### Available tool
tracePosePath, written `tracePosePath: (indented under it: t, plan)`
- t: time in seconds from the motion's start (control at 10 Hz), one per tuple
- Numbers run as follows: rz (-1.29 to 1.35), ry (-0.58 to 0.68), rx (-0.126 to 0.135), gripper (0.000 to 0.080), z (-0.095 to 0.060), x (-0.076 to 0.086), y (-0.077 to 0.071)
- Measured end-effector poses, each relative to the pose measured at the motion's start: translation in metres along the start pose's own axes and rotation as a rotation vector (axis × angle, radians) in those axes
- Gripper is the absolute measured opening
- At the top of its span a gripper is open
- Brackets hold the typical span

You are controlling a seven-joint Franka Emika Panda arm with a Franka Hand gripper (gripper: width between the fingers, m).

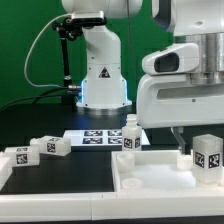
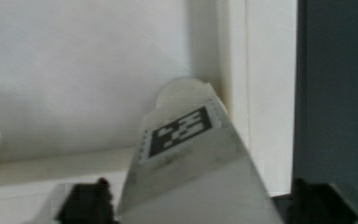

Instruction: Assemble one leg

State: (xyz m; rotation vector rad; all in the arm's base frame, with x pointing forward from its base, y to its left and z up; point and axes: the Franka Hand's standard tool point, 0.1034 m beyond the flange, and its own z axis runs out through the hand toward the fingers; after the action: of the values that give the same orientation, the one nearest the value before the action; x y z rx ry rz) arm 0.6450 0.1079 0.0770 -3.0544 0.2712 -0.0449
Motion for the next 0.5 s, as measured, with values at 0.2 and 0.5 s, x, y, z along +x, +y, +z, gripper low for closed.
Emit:
tracePosePath:
  t: [0.2,0.5]
  plan:
    - [0.145,0.000,0.001,0.0285,-0.0001,0.0001,0.0000]
    - [0.429,0.004,-0.004,0.0285,0.0000,0.0006,0.0008]
